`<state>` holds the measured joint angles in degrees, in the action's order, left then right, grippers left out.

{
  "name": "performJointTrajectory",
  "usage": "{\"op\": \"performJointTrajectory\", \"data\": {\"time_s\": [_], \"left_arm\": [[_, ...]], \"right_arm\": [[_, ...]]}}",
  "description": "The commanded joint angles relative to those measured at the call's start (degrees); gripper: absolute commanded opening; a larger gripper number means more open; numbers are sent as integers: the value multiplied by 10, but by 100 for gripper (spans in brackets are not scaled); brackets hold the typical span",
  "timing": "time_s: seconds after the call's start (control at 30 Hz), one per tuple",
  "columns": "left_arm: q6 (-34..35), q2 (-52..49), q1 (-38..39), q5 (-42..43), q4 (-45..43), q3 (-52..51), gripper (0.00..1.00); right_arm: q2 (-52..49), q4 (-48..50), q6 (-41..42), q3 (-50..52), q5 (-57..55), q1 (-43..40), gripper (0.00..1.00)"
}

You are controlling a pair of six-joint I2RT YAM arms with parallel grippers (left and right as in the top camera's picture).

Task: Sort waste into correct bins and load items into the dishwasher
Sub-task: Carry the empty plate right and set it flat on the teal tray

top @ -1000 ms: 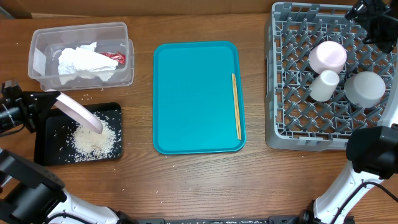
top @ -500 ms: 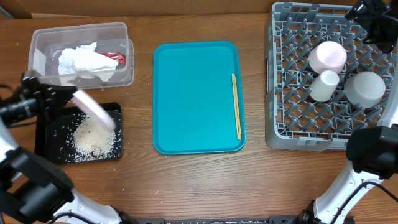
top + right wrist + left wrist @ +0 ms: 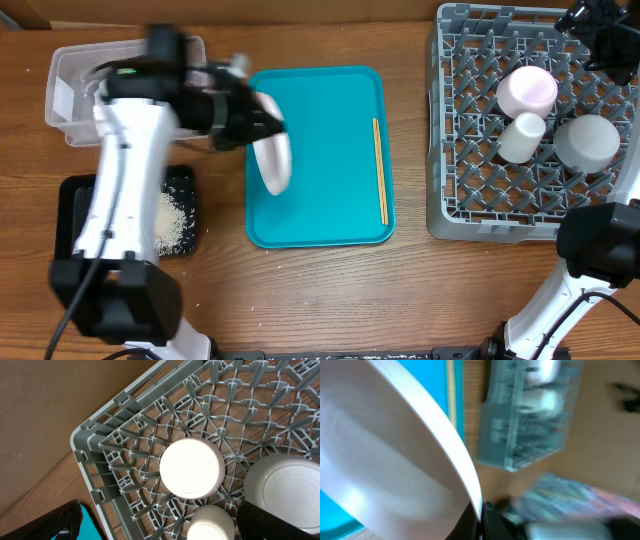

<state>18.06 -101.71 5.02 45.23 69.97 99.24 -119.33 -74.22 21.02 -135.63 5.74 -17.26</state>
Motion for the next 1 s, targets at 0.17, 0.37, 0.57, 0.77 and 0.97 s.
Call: {"op": "performJointTrajectory", "data": {"time_s": [0.17,0.37,0.57,0.77,0.97], "left_arm": [[193,-53,204,-450,-89,-2,4],[185,-125,271,-532,-103,-1,4],[185,-144,274,-529,-96,-1,29],[177,-143,260,-534,-66,31,35],[177,-125,194,-558,26,130,35]], "right_arm": [[6,2,5,-5,1,-1,100],[6,2,5,-5,2,-1,100],[6,2,5,-5,1,-1,100],[6,2,5,-5,1,-1,100],[6,2,5,-5,2,-1,100]]}}
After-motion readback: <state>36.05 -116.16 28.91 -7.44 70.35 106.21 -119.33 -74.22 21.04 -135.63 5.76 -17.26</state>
